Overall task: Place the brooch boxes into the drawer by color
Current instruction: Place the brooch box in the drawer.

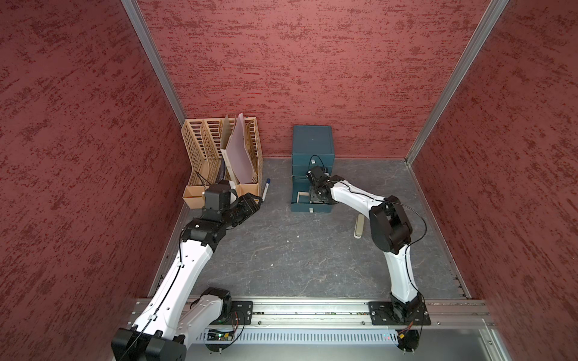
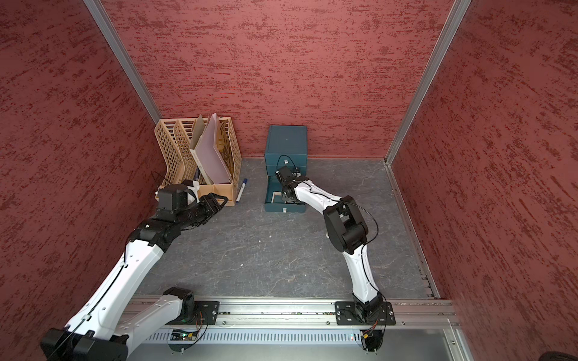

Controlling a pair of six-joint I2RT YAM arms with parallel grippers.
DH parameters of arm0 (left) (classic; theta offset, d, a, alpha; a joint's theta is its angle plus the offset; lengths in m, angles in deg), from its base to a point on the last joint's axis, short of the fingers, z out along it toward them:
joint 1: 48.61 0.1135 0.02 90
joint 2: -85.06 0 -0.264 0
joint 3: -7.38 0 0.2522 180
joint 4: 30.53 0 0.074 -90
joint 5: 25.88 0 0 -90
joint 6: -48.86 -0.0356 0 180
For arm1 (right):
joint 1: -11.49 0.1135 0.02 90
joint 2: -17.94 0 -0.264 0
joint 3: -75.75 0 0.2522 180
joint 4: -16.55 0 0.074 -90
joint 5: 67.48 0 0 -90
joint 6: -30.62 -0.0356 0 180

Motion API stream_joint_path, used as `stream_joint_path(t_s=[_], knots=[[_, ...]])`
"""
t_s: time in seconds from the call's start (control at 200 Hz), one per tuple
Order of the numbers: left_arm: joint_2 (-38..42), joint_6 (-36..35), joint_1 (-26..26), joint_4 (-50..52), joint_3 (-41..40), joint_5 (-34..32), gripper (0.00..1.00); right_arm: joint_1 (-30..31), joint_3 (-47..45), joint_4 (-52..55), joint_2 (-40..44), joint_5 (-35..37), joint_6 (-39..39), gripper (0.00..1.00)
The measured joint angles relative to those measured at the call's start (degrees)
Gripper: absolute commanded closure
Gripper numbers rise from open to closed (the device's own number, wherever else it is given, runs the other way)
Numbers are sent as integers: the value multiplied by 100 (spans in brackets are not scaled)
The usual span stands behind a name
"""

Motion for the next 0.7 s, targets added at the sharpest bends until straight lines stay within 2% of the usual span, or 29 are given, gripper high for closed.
stream_joint_path(t_s=[0.701], knots=[[0,0,-74,2,0,-90,34,0,807,509,-562,168,101,47]])
